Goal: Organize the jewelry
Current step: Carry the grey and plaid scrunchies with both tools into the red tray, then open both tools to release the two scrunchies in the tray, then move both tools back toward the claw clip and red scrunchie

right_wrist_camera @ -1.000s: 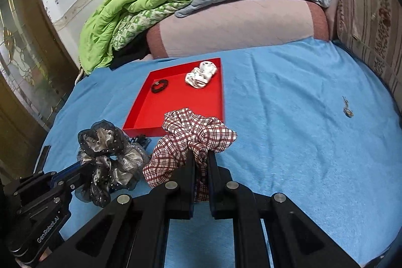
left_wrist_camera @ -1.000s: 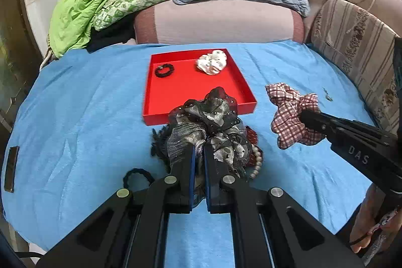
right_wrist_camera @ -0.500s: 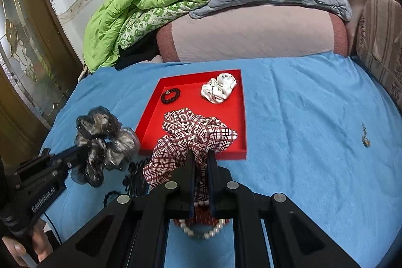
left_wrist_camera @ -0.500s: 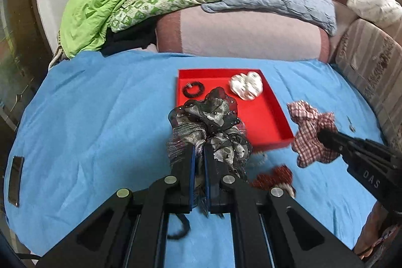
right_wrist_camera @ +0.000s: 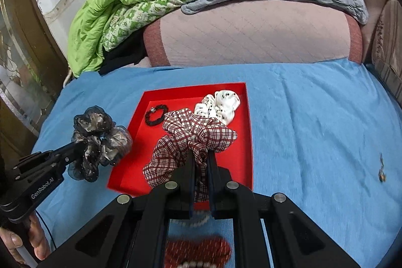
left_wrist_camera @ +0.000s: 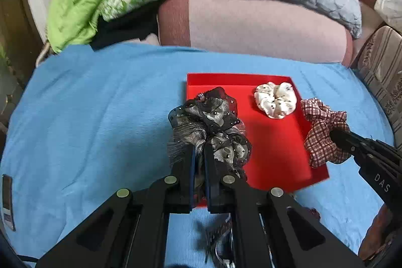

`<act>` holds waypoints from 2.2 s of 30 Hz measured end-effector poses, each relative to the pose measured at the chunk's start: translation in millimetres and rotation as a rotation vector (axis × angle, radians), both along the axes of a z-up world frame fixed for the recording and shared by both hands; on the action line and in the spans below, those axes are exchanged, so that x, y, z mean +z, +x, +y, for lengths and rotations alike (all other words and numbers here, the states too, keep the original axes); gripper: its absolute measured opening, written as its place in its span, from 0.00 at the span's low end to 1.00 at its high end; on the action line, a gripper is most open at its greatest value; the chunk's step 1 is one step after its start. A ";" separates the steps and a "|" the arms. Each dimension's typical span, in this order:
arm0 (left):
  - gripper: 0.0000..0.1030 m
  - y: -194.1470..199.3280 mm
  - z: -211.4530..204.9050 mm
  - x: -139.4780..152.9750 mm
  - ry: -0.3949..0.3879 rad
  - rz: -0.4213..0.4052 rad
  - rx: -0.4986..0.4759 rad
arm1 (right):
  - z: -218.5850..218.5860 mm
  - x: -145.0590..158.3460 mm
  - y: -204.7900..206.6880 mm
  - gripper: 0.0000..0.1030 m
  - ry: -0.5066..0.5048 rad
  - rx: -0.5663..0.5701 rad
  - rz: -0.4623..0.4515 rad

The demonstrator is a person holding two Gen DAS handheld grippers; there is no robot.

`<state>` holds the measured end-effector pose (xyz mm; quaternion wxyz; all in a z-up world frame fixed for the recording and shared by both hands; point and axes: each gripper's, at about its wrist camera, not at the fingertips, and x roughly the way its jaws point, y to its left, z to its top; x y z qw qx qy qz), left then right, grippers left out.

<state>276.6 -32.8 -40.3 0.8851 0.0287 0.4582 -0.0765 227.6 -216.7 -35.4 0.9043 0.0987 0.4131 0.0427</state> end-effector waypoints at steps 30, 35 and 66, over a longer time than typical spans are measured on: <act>0.18 52.9 -11.0 -64.1 0.006 0.105 -0.016 | -14.2 -82.3 67.9 0.13 -0.029 -0.032 0.158; 0.50 46.7 -8.3 -59.1 -0.021 0.101 -0.004 | -15.6 -80.4 64.5 0.35 -0.022 -0.031 0.154; 0.61 -73.9 39.7 -26.0 -0.120 0.089 0.034 | -12.2 -37.5 -76.8 0.42 0.026 0.030 0.078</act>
